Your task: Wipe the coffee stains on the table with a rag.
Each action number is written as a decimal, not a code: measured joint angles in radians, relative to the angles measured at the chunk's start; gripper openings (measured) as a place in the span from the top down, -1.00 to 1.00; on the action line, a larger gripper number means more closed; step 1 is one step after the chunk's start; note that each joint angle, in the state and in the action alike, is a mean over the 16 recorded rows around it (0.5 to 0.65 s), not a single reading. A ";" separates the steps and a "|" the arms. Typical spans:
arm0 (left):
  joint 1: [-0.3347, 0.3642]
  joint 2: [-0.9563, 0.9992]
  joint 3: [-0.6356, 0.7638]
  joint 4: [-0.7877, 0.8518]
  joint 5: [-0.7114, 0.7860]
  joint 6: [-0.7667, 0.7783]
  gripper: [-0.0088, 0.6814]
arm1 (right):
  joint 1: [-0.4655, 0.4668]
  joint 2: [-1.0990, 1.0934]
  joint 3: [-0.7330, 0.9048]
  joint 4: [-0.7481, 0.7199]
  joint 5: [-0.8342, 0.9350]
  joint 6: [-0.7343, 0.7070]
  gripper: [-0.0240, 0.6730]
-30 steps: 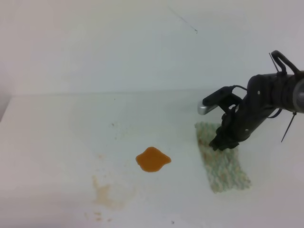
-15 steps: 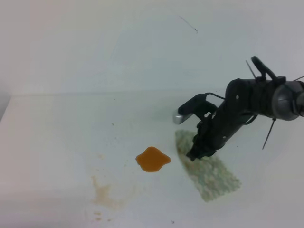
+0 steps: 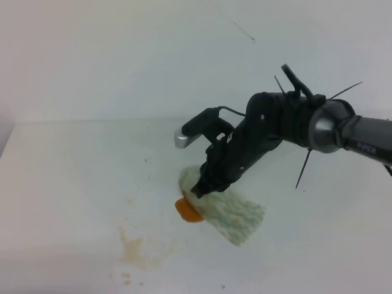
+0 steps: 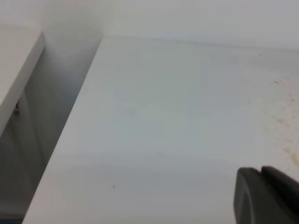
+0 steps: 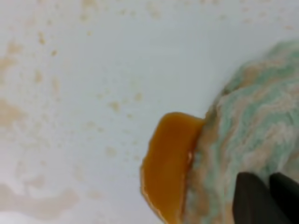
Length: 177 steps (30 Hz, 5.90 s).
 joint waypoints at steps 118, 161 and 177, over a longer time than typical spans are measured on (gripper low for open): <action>0.000 -0.007 0.009 0.000 -0.004 0.000 0.98 | -0.197 -0.301 0.343 -0.063 -0.262 -0.039 -0.25; 0.000 -0.008 0.012 0.000 -0.005 0.000 0.98 | -0.197 -1.682 1.167 -0.055 -0.587 0.199 0.92; 0.000 -0.008 0.014 0.000 -0.005 0.000 0.98 | -0.281 -1.757 1.228 -0.067 -0.648 0.116 0.92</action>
